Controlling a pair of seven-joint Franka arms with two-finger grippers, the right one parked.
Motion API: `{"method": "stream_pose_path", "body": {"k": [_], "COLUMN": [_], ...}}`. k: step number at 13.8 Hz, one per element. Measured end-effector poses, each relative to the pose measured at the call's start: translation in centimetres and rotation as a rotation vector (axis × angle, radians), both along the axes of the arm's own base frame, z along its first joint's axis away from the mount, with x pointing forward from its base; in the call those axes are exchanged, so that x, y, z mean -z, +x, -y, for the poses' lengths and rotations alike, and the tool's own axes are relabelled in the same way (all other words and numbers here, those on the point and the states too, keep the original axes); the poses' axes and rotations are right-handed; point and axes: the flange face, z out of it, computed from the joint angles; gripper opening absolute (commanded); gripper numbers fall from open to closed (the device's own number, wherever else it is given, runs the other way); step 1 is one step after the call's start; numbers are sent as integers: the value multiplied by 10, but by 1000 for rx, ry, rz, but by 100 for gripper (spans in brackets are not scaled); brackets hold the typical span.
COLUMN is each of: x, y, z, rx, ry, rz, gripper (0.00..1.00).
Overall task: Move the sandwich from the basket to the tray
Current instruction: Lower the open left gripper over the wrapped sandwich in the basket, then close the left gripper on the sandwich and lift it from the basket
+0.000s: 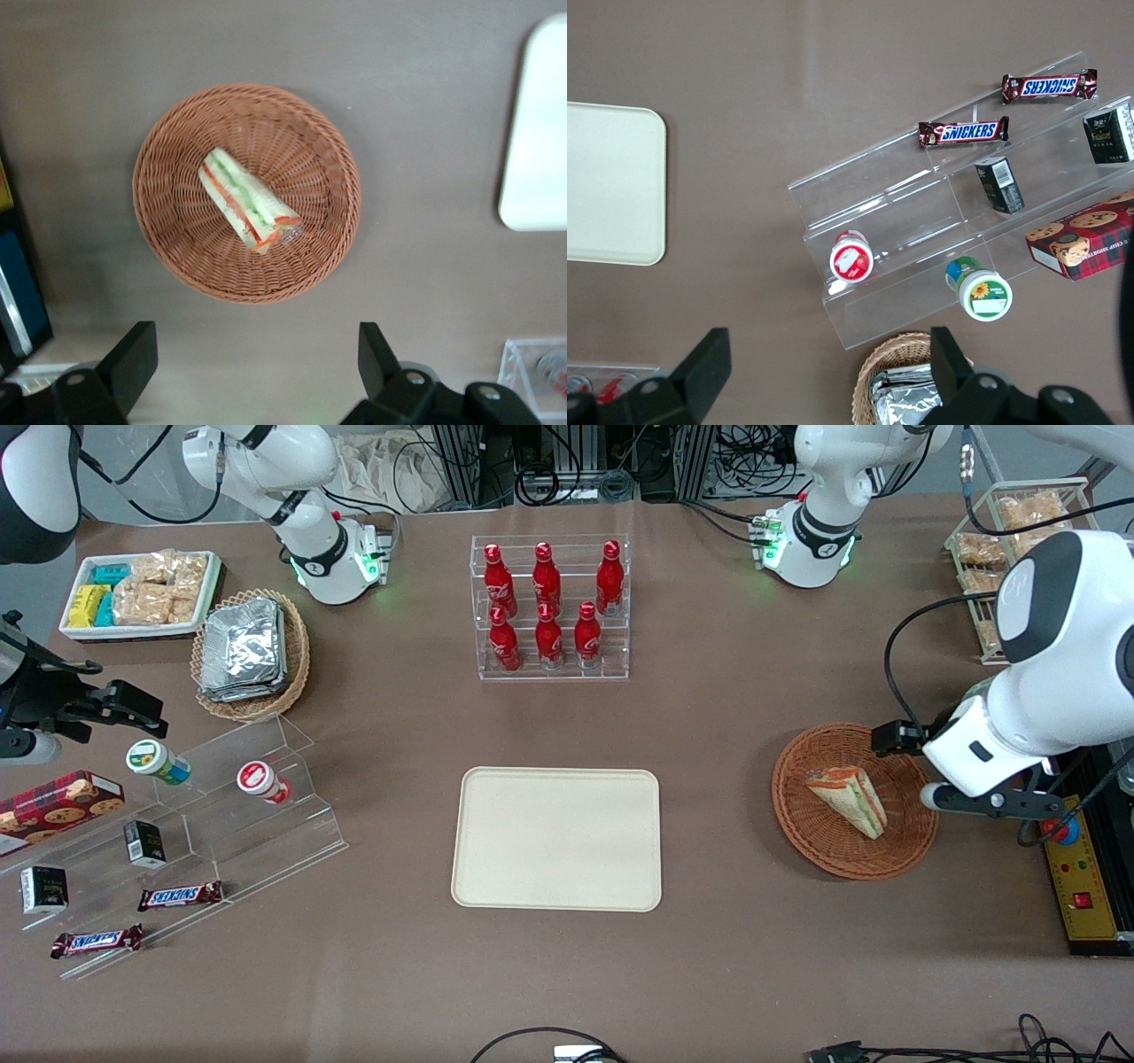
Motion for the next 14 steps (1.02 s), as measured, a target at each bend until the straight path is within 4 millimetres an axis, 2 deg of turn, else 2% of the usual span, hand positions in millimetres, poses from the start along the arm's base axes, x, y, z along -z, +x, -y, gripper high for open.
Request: {"method": "stream_pose_path", "body": {"k": [2,4,6,8,11,14], "x": [26,58,93,129,176,209], "y": [3,1,-1,-8,-17,-27], "z": [-2,0,2,-7,-18,-20], "rx": [-139,-326,-442,-566,-655,-708], "ry": [21,54,66,87,80,77], "rz": [13,16,37,41,76,83], "gripper": [100,100,100,100,100,100]}}
